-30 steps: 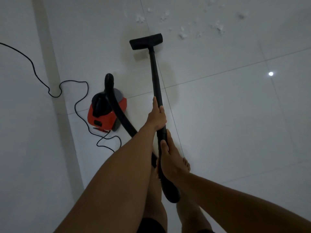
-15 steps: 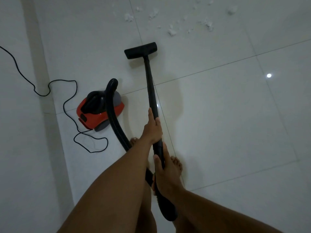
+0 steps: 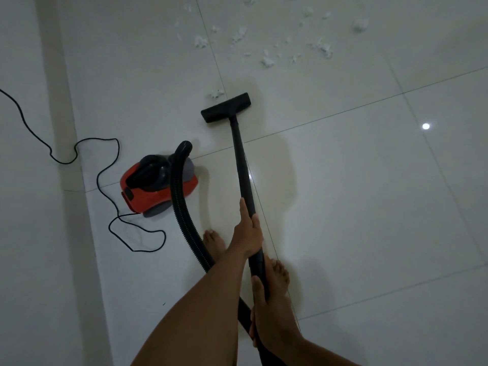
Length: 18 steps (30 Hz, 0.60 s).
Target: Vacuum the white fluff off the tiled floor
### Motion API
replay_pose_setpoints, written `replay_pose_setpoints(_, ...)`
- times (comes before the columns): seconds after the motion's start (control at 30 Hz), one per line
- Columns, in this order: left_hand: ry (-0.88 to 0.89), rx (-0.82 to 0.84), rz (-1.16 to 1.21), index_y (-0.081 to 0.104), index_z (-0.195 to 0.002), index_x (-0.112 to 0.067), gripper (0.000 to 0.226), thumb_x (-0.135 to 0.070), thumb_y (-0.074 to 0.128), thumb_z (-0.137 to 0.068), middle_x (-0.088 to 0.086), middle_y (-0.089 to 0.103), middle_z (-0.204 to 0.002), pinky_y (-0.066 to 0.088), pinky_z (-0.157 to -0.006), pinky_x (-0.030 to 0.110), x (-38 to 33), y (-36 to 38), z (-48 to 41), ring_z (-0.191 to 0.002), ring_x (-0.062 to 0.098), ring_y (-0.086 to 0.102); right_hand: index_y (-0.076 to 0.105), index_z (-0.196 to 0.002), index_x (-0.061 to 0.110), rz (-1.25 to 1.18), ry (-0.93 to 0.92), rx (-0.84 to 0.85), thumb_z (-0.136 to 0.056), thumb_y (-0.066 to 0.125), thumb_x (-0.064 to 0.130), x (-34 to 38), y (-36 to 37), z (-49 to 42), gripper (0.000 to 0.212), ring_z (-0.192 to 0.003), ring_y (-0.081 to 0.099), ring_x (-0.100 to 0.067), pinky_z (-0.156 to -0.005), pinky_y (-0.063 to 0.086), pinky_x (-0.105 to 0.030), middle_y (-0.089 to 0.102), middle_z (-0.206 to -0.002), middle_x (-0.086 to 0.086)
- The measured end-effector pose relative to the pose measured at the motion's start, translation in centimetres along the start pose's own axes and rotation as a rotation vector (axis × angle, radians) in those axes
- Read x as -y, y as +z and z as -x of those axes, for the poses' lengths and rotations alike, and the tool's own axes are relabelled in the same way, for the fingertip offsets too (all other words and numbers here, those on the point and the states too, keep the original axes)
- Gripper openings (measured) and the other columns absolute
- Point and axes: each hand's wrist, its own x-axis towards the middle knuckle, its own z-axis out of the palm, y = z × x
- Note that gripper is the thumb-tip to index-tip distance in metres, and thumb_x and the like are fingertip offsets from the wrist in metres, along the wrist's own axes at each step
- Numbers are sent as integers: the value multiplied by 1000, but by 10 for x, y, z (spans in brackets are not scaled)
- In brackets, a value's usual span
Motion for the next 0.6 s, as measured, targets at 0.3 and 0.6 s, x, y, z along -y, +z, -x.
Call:
replay_pose_setpoints(0.3,-33,12,-83,-25,-155,-40,65,-41,21,-110,13,61,-130,39,-83,27,12,-6,-28,-73,6,55,7,-154,53,-144,29,93,-108,32,42,3,9,-18,54,-53,65,-19,-56,59,-36,67,-70,-10)
replay_pose_setpoints(0.6,-45,-7,-17,-23,-155,-41,65,-38,24,-110,-1,54,-99,39,-57,20,15,0,-23,-74,14,61,9,-157,49,-135,81,117,-108,31,43,-3,8,-15,54,-51,65,-19,-77,60,-33,62,-58,0)
